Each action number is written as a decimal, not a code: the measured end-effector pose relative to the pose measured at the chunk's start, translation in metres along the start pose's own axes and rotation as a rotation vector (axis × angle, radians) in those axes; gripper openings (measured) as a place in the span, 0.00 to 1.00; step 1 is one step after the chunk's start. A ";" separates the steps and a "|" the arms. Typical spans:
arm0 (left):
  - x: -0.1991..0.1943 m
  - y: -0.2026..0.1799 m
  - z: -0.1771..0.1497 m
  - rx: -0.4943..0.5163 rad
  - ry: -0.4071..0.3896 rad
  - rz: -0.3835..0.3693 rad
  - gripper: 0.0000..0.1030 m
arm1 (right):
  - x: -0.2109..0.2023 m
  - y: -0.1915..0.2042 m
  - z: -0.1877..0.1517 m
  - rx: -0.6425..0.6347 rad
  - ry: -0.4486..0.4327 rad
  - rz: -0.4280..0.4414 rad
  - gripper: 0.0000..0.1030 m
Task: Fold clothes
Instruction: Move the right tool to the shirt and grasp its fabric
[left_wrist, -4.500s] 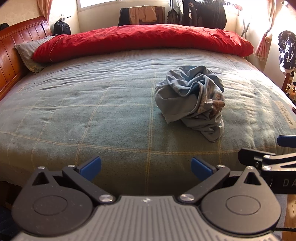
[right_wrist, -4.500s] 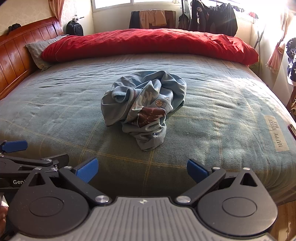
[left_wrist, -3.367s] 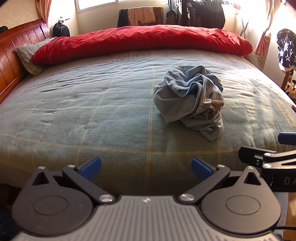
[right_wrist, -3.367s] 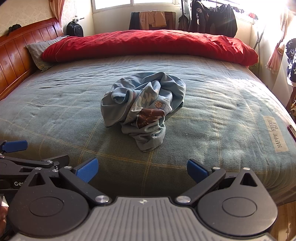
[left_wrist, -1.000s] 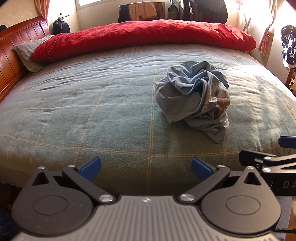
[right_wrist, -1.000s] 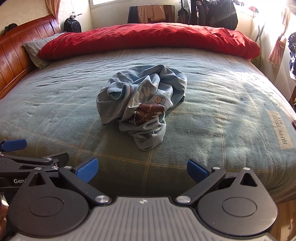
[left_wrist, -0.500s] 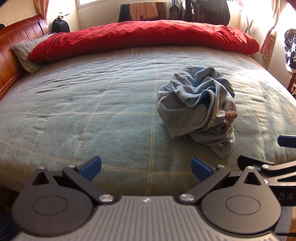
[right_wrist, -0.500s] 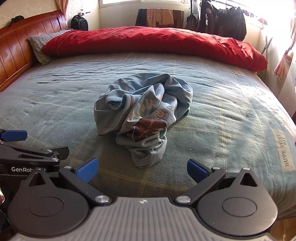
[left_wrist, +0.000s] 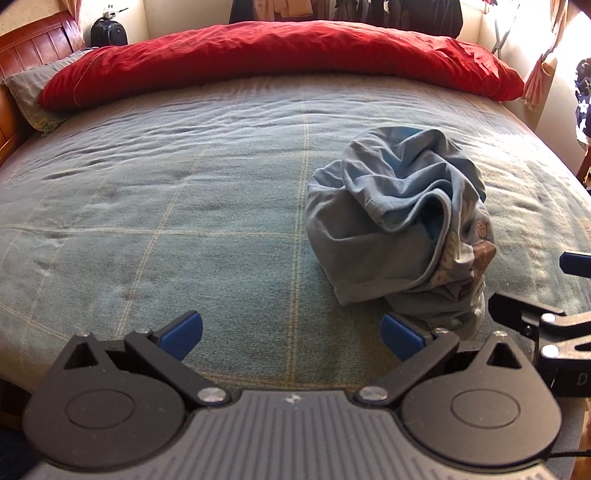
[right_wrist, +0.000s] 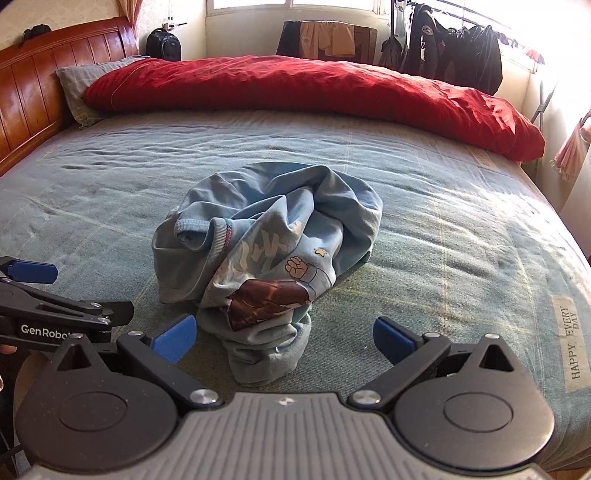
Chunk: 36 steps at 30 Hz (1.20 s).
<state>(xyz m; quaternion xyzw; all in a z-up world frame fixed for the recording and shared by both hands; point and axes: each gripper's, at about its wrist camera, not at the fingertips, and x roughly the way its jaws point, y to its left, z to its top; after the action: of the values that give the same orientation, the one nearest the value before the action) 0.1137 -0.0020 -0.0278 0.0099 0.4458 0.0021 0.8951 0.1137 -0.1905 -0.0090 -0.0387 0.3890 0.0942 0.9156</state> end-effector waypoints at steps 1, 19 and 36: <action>0.003 -0.001 0.001 0.008 0.001 -0.001 0.99 | 0.003 -0.003 0.002 0.002 0.004 0.000 1.00; 0.056 0.004 0.009 0.112 -0.036 -0.112 0.99 | 0.066 -0.009 0.036 -0.093 0.062 0.054 1.00; 0.065 0.018 0.002 0.238 -0.113 -0.162 0.99 | 0.061 -0.009 0.059 -0.250 0.023 0.101 1.00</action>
<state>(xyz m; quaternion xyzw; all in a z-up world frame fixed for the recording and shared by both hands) 0.1541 0.0164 -0.0779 0.0800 0.3911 -0.1236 0.9085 0.1987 -0.1822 -0.0123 -0.1340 0.3860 0.1875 0.8932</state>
